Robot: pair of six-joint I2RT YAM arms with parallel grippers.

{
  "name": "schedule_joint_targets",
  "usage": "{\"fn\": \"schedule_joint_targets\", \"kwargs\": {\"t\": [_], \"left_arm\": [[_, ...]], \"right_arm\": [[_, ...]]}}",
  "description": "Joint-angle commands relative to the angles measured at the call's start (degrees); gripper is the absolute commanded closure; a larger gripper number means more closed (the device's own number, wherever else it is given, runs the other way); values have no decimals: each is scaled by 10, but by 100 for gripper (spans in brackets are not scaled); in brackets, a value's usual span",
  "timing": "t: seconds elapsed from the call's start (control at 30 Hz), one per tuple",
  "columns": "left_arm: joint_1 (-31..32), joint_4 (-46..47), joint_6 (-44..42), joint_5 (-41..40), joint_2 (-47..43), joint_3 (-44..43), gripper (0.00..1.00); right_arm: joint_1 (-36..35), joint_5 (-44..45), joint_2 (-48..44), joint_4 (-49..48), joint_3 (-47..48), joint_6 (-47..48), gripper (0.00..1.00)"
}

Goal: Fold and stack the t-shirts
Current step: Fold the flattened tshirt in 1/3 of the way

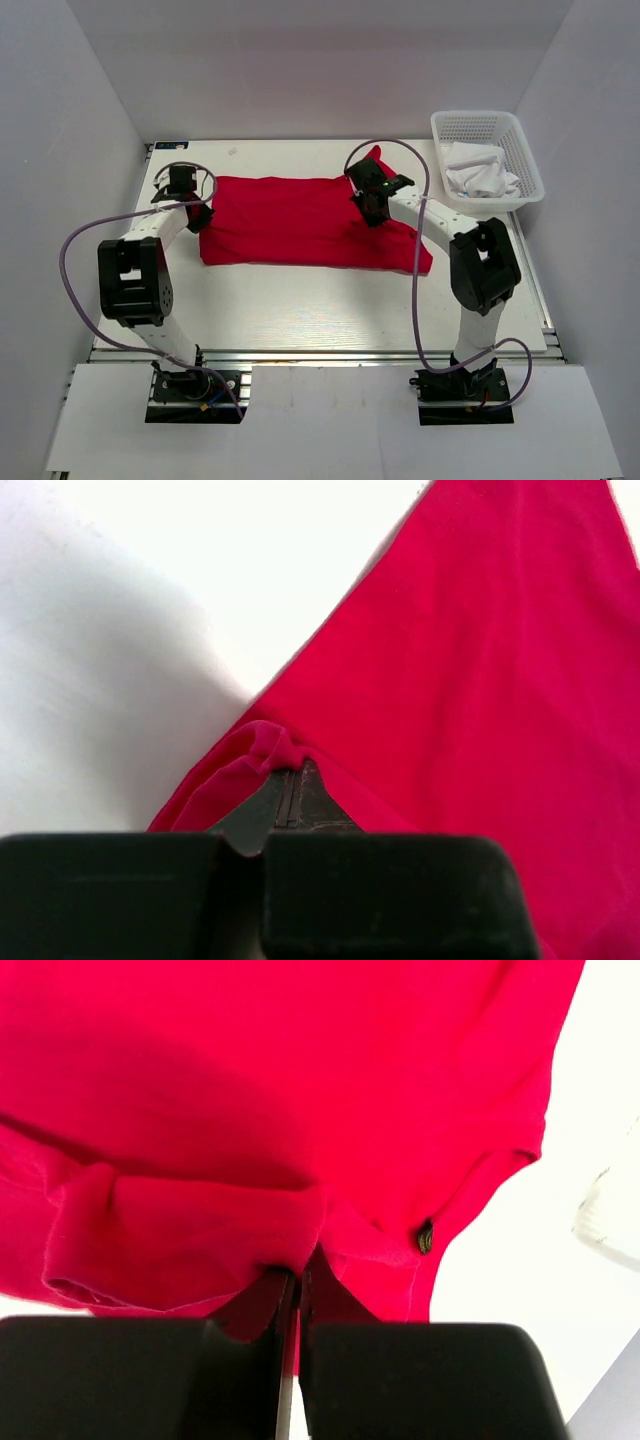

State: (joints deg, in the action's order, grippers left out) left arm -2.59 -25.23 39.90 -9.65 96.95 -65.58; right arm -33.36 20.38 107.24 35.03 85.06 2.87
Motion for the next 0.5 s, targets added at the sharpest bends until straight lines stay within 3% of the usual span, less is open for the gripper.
{"fn": "schedule_joint_targets", "kwargs": {"t": [0.0,0.03,0.07,0.17,0.2,0.27,0.33,0.4,0.47], "left_arm": [[-3,5,-11,-5,20,-37,100],[-3,5,-11,-5,28,-43,100],[-3,5,-11,-5,45,-57,93],[-3,5,-23,-5,68,-88,53],[-3,-4,-23,-5,82,-99,22],[-3,-18,-29,-11,94,-139,2],[-3,-46,-29,-11,105,-168,0],[-3,-66,-37,-11,105,-174,0],[-3,-77,-42,-11,88,-182,0]], "right_arm": [[8,4,24,2,41,21,98],[10,4,43,-5,43,24,93],[13,22,50,-14,55,22,83],[19,40,92,-36,90,20,69],[26,52,119,-49,108,12,63],[34,65,136,-58,142,4,35],[37,93,159,-56,182,-3,31],[38,98,148,-58,180,-13,10],[37,96,119,-71,158,-16,10]]}}
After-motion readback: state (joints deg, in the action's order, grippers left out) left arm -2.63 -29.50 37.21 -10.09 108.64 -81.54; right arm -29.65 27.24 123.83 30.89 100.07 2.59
